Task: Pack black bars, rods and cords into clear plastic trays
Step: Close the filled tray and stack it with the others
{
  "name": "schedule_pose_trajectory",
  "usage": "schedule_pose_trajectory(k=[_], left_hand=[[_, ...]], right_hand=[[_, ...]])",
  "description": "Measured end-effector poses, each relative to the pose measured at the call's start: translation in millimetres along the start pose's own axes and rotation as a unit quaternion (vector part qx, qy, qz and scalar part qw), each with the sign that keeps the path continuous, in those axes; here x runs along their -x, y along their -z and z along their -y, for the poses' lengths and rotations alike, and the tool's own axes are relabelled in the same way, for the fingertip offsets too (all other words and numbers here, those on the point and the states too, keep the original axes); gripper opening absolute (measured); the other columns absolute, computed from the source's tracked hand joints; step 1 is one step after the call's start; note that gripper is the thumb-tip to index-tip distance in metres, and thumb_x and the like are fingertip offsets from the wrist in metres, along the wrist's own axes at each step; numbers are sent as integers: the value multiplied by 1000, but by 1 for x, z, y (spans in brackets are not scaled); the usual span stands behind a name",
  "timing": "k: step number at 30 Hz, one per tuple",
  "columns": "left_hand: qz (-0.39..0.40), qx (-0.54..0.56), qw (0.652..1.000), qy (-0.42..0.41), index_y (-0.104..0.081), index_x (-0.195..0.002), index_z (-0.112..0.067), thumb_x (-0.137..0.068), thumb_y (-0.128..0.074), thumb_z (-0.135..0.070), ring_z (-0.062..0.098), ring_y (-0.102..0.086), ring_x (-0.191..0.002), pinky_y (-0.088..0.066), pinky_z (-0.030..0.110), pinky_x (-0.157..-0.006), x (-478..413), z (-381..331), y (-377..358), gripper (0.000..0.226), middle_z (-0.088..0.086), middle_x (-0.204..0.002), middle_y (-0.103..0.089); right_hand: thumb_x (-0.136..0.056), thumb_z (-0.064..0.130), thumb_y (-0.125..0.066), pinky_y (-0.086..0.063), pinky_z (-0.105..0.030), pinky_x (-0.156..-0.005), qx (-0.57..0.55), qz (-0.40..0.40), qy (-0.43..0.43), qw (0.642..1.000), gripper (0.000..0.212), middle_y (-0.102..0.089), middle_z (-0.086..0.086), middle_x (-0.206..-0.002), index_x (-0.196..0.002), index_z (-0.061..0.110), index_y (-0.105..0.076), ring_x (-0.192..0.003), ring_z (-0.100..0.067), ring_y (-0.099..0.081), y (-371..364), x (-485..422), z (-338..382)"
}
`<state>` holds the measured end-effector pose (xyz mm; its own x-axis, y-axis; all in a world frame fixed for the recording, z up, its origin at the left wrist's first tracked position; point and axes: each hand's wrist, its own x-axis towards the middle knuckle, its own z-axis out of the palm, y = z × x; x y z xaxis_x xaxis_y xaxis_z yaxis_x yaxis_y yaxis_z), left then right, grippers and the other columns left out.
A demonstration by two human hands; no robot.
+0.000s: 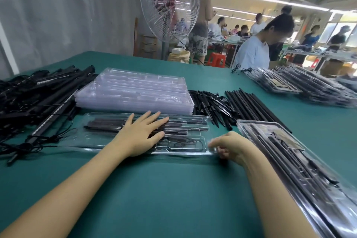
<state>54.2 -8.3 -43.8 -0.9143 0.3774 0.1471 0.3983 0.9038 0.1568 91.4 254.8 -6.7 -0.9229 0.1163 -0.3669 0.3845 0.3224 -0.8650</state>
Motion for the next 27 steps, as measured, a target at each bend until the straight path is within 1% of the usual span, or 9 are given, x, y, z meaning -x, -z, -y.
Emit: schedule_pose_trajectory(k=[2, 6, 10, 13, 15, 17, 21, 24, 27], left_hand=[[-32, 25, 999, -1, -8, -143, -55, -95, -26, -55, 2, 4, -144, 5, 46, -116, -1, 1, 2, 50, -22, -155, -1], [-134, 51, 990, -17, -43, -137, -38, -95, -43, -40, 7, -25, -140, -13, 39, -115, 4, 5, 1, 42, -16, -148, -34], [-244, 41, 967, -63, -72, -100, -14, -86, -56, -11, 21, -62, -103, -45, 40, -93, 10, 3, 8, 22, 0, -107, -69], [-364, -34, 918, -151, -70, -74, -8, -80, -45, -14, 23, -62, -66, -51, 31, -63, 14, -11, 18, 27, 2, -73, -67], [-355, 85, 919, -148, -68, -70, -11, -79, -44, -17, 11, -54, -53, -44, 22, -51, 21, -38, 26, 26, -8, -60, -60], [-200, 362, 909, -57, -65, -69, -17, -77, -47, -21, 5, -46, -41, -35, 19, -40, 29, -76, 27, 20, -12, -47, -54], [237, 655, 702, 145, -56, -95, -6, -97, -40, -44, 14, -60, -41, -38, 16, -32, 30, -134, 8, 41, 6, -56, -65], [197, 805, 500, 252, -51, -99, 6, -94, -47, -46, 26, -69, -71, -59, 31, -55, 21, -145, -3, 52, 22, -84, -68], [80, 853, 424, 293, -54, -98, 0, -92, -57, -34, 31, -67, -74, -59, 33, -58, 11, -157, -8, 35, 27, -88, -63]], right_hand=[[-85, -7, -56, -42, -24, -43, -80, 26, 12, 996, 4, -48, -13, -71, -86, -4, -54, -53, -16, -42, -4, -3, 4], [-88, -8, -51, -48, -26, -48, -111, 102, 40, 988, 20, -40, -5, -54, -71, 1, -50, -42, -10, -38, -4, -5, -1], [-90, -5, -52, -45, -22, -45, -126, 121, 51, 983, 20, -42, -3, -48, -72, 2, -53, -33, -6, -32, -7, -6, -9], [-90, -8, -49, -44, -21, -42, -154, 85, 64, 982, 19, -55, -5, -52, -74, 2, -51, -32, -6, -36, -12, -10, -8], [-90, -8, -49, -45, -21, -41, -146, 58, 59, 986, 19, -55, -8, -55, -74, 2, -52, -35, -8, -45, -15, -12, -7], [-91, -9, -47, -46, -20, -40, -150, 47, 55, 986, 20, -54, -10, -56, -74, 0, -51, -33, -8, -49, -17, -11, -8], [-90, -14, -42, -42, -17, -35, -171, 29, 58, 983, 25, -47, -8, -48, -70, 0, -48, -26, -4, -36, -21, -9, -9], [-88, -14, -43, -38, -17, -33, -174, 18, 63, 983, 24, -48, -6, -44, -70, 2, -47, -26, -5, -33, -22, -7, -10], [-87, -10, -48, -33, -16, -34, -161, 15, 88, 983, 26, -49, -2, -42, -68, 6, -45, -30, -9, -34, -20, -5, -10]])
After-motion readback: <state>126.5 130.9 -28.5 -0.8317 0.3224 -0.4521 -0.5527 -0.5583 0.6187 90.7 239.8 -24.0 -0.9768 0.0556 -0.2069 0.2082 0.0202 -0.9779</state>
